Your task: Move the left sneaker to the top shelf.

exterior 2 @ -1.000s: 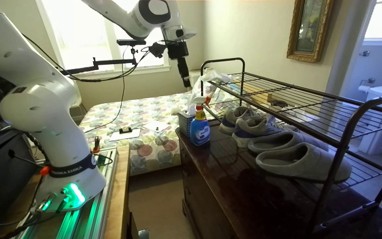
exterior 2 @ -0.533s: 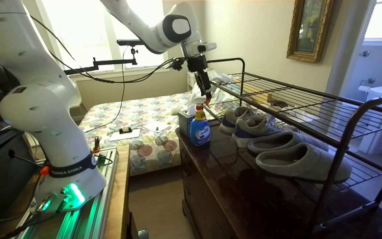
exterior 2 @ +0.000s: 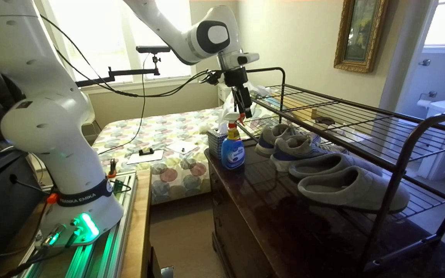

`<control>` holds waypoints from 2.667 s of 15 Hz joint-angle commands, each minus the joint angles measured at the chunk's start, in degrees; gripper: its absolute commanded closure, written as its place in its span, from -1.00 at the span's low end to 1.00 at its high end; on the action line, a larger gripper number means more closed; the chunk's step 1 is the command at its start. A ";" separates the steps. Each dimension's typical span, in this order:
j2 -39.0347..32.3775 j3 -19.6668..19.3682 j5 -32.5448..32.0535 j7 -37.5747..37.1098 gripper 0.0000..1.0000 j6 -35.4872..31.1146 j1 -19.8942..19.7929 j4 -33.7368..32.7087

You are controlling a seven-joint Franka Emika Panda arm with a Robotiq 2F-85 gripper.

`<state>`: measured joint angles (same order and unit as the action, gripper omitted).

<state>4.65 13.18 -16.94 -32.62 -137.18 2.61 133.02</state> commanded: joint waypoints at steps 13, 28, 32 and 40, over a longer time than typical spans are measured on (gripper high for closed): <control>-5.25 -4.67 0.97 -1.17 -1.00 -13.98 2.10 0.11; -9.47 -7.43 -6.58 -4.65 -1.00 -34.93 0.96 5.45; -9.29 -10.52 -15.65 -12.50 -1.00 -36.13 1.94 4.45; -10.91 -11.69 -25.64 -21.16 -1.00 -37.25 2.42 2.54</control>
<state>-4.42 2.17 -38.81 -49.89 -172.78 4.09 137.21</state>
